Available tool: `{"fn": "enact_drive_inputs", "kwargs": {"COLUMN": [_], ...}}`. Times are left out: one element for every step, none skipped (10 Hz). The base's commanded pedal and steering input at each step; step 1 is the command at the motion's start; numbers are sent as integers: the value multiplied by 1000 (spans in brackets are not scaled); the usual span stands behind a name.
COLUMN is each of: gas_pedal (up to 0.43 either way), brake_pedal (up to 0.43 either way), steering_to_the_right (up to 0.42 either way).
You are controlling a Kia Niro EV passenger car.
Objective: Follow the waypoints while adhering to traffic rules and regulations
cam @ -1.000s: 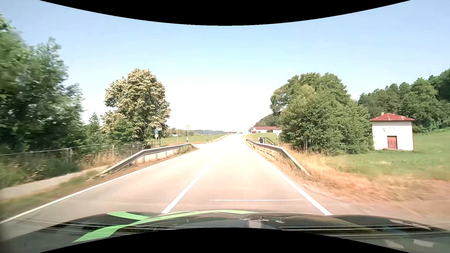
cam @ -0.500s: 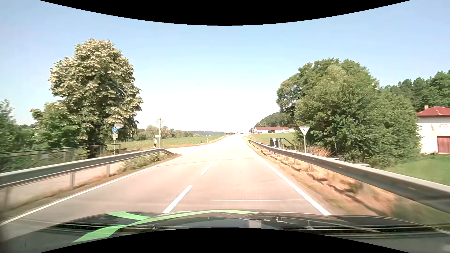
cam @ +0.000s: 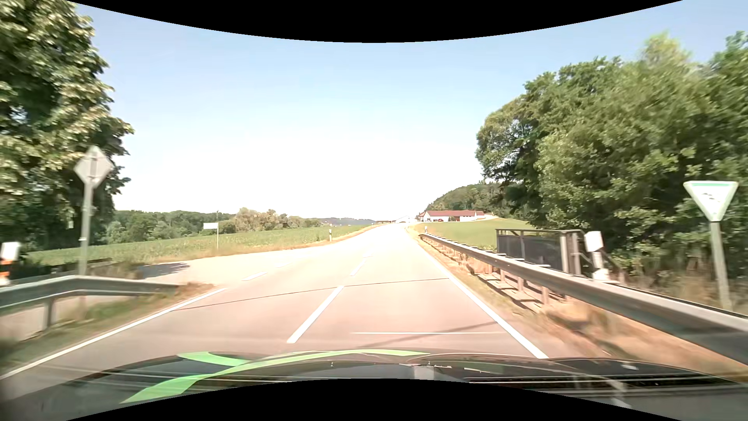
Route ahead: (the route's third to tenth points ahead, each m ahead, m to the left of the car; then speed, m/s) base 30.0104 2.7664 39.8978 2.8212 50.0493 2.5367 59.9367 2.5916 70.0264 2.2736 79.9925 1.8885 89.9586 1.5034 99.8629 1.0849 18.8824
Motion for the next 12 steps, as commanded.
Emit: {"fn": "enact_drive_inputs", "kwargs": {"gas_pedal": [189, 189, 189, 189, 189, 197, 197, 220, 220, 228, 228, 240], "brake_pedal": [0, 0, 0, 0, 0, 0, 0, 0, 0, 0, 0, 0], "steering_to_the_right": [-4, -4, -4, -5, -4, -5, -4, -4, -3, 1, 2, 0]}}
